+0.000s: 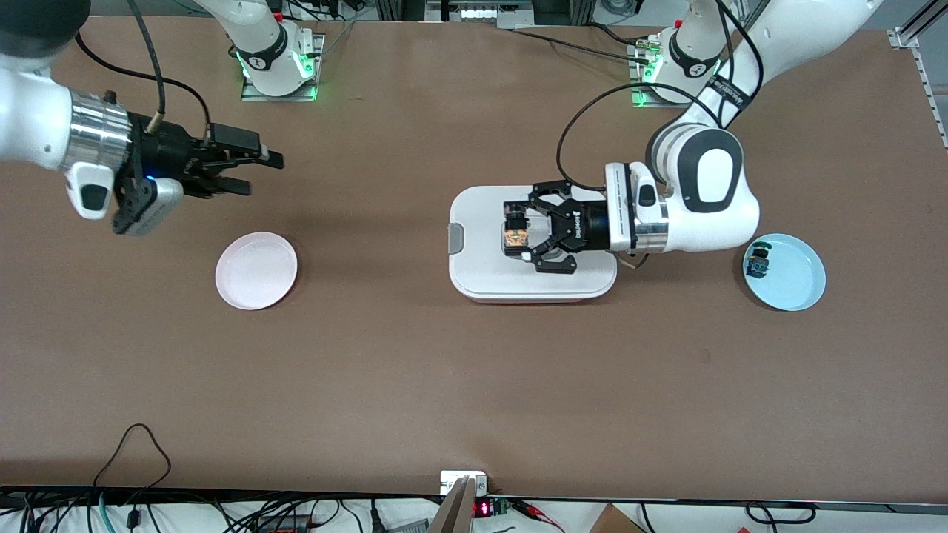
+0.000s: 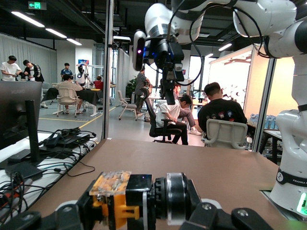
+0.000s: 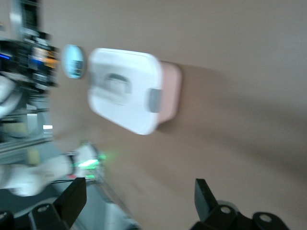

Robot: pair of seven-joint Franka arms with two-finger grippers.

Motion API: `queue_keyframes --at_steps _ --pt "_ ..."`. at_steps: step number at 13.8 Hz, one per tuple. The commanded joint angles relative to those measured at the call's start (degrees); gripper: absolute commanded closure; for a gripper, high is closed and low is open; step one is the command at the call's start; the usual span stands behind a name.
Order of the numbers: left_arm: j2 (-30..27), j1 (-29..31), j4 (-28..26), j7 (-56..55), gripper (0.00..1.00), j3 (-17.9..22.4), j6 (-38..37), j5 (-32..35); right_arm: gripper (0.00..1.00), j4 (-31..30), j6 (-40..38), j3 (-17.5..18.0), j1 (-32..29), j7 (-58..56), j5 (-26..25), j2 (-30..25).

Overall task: Transfer orange switch to right arm and place
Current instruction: 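Hold the switch above the box while the right gripper reaches toward it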

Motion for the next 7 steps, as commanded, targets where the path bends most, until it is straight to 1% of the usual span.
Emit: queue_keyframes --at_steps 1,2,3,5,7 --pt "-0.74 -1.43 -0.60 2.73 1.00 -0.28 0.72 -2.73 0.00 -0.79 1.38 -0.29 0.54 -4.79 11.41 3.59" --pt "-0.74 -1.78 -0.60 2.73 1.00 -0.28 0.72 -3.17 0.00 -1.49 1.56 -0.29 0.80 -9.43 14.92 4.91" --pt "-0.83 -2.13 -0.60 2.73 1.00 -0.28 0.80 -4.39 0.00 -3.06 2.35 -0.29 0.81 -12.61 19.92 6.06" --pt "-1.00 -3.27 -0.51 2.81 1.00 -0.37 0.89 -7.64 0.00 -7.89 5.07 -0.29 1.42 -15.97 28.10 6.16" --pt "-1.27 -3.98 -0.51 3.16 1.00 -0.54 2.72 -8.71 0.00 -12.63 8.14 -0.20 3.00 -21.49 34.52 6.16"
